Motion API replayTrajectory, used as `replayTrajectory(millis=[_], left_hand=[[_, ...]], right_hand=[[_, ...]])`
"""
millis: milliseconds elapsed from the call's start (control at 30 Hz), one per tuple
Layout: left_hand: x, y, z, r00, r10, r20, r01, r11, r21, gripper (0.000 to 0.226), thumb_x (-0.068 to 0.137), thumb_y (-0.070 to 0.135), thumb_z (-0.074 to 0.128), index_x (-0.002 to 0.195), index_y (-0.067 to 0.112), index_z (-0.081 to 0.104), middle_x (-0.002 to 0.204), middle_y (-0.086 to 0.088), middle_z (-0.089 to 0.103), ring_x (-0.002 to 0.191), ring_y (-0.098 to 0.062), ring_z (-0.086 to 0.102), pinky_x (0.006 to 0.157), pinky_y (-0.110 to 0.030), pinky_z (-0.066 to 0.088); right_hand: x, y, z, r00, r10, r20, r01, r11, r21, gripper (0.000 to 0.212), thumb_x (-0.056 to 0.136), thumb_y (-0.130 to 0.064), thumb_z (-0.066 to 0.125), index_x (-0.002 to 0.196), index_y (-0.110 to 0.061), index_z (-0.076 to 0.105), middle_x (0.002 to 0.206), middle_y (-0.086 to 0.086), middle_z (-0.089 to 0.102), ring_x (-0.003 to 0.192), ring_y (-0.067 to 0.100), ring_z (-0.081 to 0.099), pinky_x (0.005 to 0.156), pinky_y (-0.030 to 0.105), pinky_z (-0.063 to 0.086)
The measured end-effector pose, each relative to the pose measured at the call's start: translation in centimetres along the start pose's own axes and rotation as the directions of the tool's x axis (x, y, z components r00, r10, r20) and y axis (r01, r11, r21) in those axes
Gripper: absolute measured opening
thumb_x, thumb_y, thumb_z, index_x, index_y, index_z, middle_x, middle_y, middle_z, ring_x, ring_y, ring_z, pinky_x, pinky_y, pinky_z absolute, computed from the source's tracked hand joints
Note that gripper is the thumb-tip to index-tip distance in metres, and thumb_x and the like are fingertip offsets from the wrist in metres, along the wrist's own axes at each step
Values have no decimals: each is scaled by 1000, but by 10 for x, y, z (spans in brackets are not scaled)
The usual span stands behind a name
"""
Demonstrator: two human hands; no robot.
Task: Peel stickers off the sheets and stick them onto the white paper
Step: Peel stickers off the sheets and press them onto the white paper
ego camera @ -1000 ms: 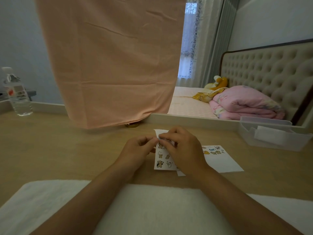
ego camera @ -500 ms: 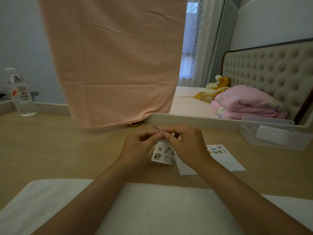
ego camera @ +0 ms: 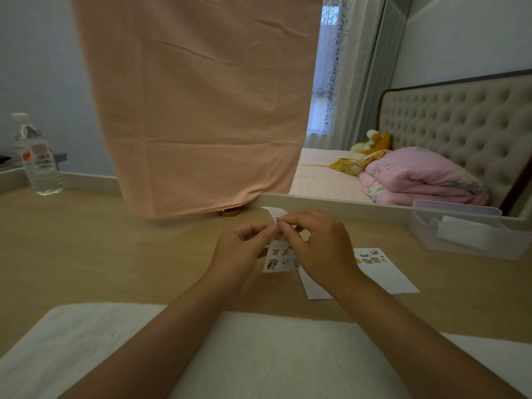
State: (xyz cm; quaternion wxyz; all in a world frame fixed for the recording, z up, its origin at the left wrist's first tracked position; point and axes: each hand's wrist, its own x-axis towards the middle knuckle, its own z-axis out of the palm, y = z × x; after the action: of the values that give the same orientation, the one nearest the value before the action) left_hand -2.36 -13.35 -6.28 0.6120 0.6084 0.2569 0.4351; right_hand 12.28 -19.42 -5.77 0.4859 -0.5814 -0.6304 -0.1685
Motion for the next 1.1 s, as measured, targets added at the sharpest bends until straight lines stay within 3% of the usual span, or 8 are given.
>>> replayTrajectory(millis=[200,333,500,633,767,833,967,1100], left_hand=[[-1,1,-3,1000,13,10,-14,1000,11,16,94,18,65,99,12,78,95,-4,77,90,-17,74,75,-27,60],[1,1,-7,995,100,8,-100,989,105,12,92,15,68,92,10,79,92,-1,76,86,-20,74,77,-34,61],[1,3,-9,992,129,10,-129,975,180,10,91,17,69,94,14,79,91,-1,77,87,-19,75,79,-38,61],[-1,3,-6,994,105,-2,-104,983,148,11,91,16,69,95,10,77,90,-5,78,87,-20,75,81,-39,61],[-1,2,-2,997,77,-7,-76,990,123,19,94,27,66,96,12,77,92,-3,77,92,-17,74,85,-39,59],[-1,2,0,998,56,-26,-53,993,110,23,95,32,64,95,15,78,93,-1,77,94,-15,73,86,-39,59],[0,2,1,997,33,-72,-26,995,93,16,97,24,64,96,16,78,93,2,77,93,-13,73,84,-35,60],[-1,2,2,997,51,-58,-45,993,106,15,97,18,62,101,14,76,96,2,77,92,-10,73,83,-32,59]], right_hand=[[3,0,-2,995,63,71,-69,994,90,34,90,-49,55,100,-27,80,90,-13,73,77,5,65,67,31,57],[4,1,-4,985,116,131,-134,981,138,13,92,-30,68,98,-29,80,84,-15,73,75,5,65,66,31,56],[6,1,-5,977,149,154,-173,973,155,12,94,-26,68,97,-27,80,85,-14,73,76,6,67,65,31,57],[4,0,-6,987,115,112,-126,987,96,22,91,-39,62,95,-26,79,87,-15,72,74,5,65,63,31,56],[3,-7,-6,997,24,67,-24,1000,2,35,90,-47,52,94,-23,77,87,-9,72,69,3,63,61,19,52],[2,-10,-4,998,-18,60,19,1000,-23,34,91,-43,52,94,-20,77,87,-6,71,70,4,62,62,18,51],[2,-10,-1,998,-4,59,4,1000,-12,25,93,-33,59,95,-15,76,89,-3,71,74,8,64,66,26,56],[2,-12,-1,995,78,65,-81,996,46,10,88,-19,73,97,-15,77,92,-4,72,76,6,66,68,17,54]])
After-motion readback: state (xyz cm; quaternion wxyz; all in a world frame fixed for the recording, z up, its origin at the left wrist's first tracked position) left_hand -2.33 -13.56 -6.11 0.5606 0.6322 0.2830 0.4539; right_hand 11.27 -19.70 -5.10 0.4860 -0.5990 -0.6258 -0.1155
